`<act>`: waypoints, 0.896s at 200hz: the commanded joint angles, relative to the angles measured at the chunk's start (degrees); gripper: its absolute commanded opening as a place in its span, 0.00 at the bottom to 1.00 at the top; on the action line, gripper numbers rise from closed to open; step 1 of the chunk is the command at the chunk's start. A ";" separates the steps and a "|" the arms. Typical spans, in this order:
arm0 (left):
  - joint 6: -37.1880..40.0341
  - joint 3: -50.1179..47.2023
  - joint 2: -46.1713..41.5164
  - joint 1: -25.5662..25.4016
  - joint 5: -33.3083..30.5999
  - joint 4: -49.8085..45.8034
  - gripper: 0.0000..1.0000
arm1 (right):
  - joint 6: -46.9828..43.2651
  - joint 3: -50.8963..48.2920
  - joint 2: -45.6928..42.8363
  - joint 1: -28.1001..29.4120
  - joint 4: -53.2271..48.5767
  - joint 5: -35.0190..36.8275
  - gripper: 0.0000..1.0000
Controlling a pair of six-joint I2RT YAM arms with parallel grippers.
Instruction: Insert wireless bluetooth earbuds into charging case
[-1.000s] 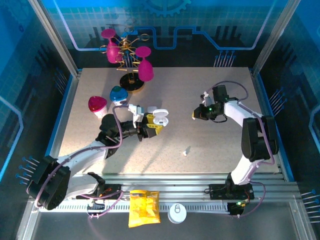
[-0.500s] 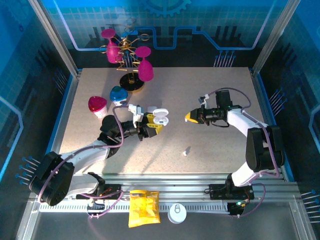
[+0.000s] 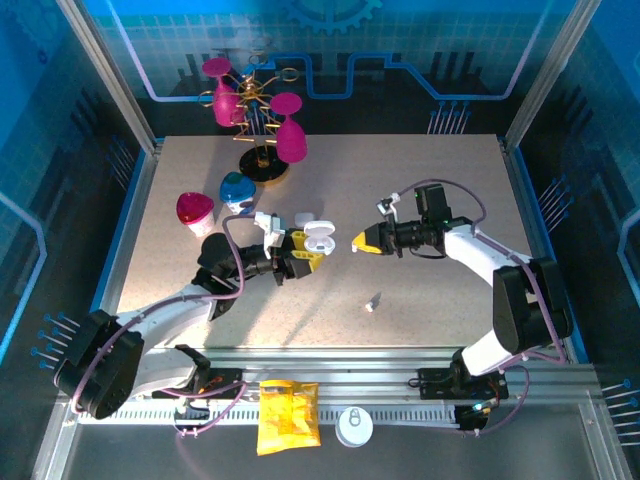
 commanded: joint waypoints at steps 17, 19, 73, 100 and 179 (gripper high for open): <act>1.96 -0.41 -1.70 0.52 0.26 -0.72 0.36 | 5.89 -1.19 -2.87 1.09 1.97 -0.37 0.00; 1.96 -0.37 -1.68 0.57 0.33 -0.72 0.36 | 6.73 -1.42 -2.91 1.09 2.59 -0.54 0.00; 3.28 -0.42 -0.64 0.62 0.12 -0.90 0.36 | 13.28 -3.27 -6.98 2.00 6.99 0.03 0.00; 6.70 -0.59 0.58 0.67 -2.76 -0.77 0.36 | 16.35 -2.93 -11.37 2.75 9.30 1.83 0.00; 13.46 -0.07 7.95 0.40 -15.11 8.38 0.33 | 21.75 1.36 -17.98 9.58 17.93 9.31 0.00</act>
